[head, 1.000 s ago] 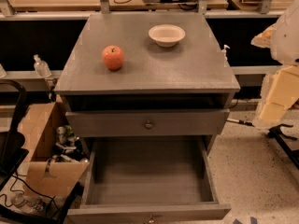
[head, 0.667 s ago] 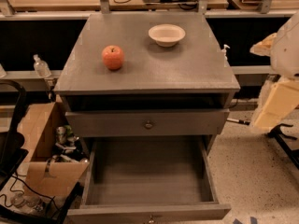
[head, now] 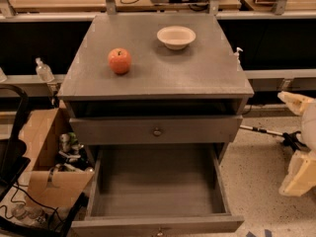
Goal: Close middle drawer
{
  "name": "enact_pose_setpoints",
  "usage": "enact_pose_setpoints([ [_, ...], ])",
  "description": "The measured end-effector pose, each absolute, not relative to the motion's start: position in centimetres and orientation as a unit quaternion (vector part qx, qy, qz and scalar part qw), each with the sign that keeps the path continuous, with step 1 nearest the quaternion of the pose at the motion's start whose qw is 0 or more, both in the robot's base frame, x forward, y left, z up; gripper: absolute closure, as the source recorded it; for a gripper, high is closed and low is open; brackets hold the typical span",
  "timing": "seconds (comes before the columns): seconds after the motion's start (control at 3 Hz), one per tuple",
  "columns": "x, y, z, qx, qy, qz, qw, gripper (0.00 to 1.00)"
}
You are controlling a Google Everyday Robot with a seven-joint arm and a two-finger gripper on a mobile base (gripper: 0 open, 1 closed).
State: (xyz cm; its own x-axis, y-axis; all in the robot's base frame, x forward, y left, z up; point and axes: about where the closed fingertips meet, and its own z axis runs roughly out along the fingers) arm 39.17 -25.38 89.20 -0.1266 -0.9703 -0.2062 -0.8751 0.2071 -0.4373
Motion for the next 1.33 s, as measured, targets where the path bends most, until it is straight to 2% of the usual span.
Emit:
enact_pose_setpoints([
  [0.33, 38.6, -28.1, 83.4, -0.614, 0.740, -0.096, 0.259, 0.00],
  [0.67, 41.3, -30.9, 79.0, -0.587, 0.739, -0.096, 0.316, 0.00],
  [1.33, 43.2, -31.6, 78.2, -0.579, 0.735, -0.120, 0.332, 0.00],
])
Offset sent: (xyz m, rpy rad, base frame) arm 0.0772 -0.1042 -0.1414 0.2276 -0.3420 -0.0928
